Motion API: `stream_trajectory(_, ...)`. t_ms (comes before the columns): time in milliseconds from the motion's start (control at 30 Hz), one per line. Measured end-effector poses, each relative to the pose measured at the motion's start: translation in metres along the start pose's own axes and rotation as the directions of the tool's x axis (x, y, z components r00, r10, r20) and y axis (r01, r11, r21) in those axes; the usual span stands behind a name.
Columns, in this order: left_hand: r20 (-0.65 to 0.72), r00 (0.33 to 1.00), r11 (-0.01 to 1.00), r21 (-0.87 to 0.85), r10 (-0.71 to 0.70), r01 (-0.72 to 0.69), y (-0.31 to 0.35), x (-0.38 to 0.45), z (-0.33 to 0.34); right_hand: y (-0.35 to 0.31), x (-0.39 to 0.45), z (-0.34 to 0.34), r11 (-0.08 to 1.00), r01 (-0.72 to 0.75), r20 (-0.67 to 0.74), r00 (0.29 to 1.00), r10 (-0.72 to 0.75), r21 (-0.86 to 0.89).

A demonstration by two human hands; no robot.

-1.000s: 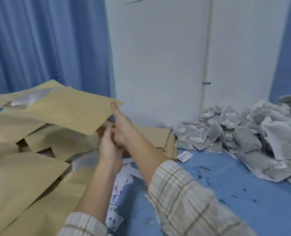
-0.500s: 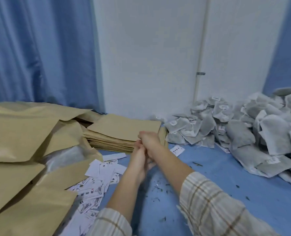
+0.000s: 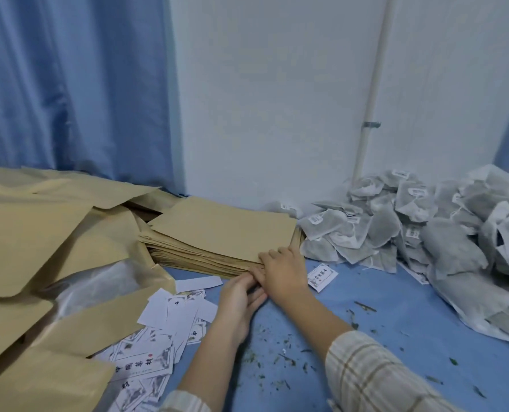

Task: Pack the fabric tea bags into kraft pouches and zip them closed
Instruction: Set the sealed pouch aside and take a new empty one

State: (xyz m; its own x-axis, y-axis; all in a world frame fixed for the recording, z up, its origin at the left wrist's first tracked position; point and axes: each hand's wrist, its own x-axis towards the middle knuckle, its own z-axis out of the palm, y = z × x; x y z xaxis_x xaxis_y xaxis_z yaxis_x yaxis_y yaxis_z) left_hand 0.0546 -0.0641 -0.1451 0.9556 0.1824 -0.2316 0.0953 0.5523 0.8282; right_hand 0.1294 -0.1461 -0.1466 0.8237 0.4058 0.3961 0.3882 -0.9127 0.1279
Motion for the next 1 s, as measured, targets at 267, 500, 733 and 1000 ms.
stream_trajectory(267, 0.038, 0.997, 0.972, -0.225, -0.067, 0.074, 0.002, -0.023, 0.010, 0.022, -0.057, -0.028, 0.952, 0.264, -0.637, 0.710, -0.299, -0.154)
stream_trajectory(500, -0.111, 0.980, 0.968, -0.168, 0.167, -0.184, 0.015, -0.058, 0.026, 0.036, -0.118, -0.065, 0.924, 0.335, -0.748, 0.561, -0.353, -0.185)
stream_trajectory(733, 0.025, 0.793, 0.561, 0.692, 0.609, -0.454, 0.022, -0.089, 0.039, 0.038, -0.151, -0.110, 0.957, 0.158, -0.317, 0.945, -0.076, 0.242)
stream_trajectory(1000, 0.581, 0.605, -0.312, 0.810, 0.545, -0.497, 0.014, -0.125, 0.017, 0.072, -0.161, -0.169, -0.711, -0.181, 0.460, 0.860, 0.221, 0.680)
